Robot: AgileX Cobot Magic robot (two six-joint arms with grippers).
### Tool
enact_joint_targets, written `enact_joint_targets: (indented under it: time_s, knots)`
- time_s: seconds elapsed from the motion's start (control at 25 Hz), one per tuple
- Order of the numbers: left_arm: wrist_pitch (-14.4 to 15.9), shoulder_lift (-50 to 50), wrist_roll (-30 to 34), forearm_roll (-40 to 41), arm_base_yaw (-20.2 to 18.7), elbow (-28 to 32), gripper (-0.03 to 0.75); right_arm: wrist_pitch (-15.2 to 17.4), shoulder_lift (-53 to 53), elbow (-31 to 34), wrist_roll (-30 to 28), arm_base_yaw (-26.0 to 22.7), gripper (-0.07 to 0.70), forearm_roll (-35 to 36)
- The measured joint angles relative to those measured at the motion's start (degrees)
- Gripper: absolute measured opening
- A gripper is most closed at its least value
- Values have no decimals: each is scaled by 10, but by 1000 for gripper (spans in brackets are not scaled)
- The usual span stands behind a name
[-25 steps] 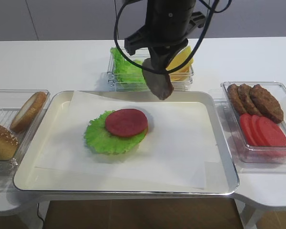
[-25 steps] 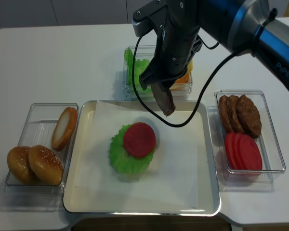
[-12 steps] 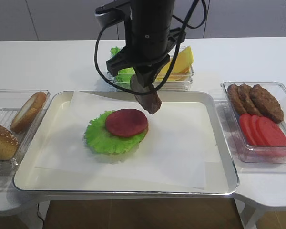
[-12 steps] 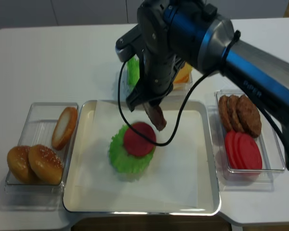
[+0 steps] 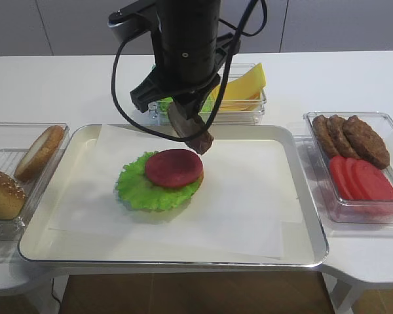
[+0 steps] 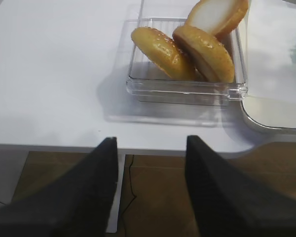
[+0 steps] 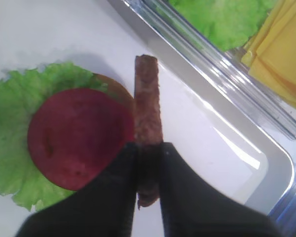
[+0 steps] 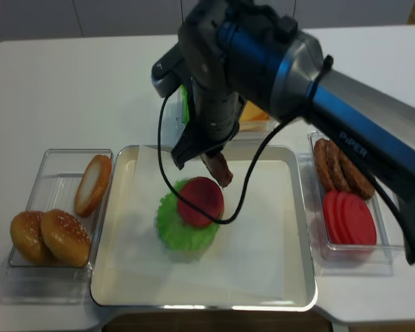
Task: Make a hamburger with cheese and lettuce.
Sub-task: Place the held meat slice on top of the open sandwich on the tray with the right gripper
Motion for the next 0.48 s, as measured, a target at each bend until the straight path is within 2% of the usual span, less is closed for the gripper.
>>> enact_joint_targets:
  time_s: [0.48]
  knots:
    - [0, 0, 0, 0, 0, 0, 336, 0, -8, 0, 6, 1, 110, -7]
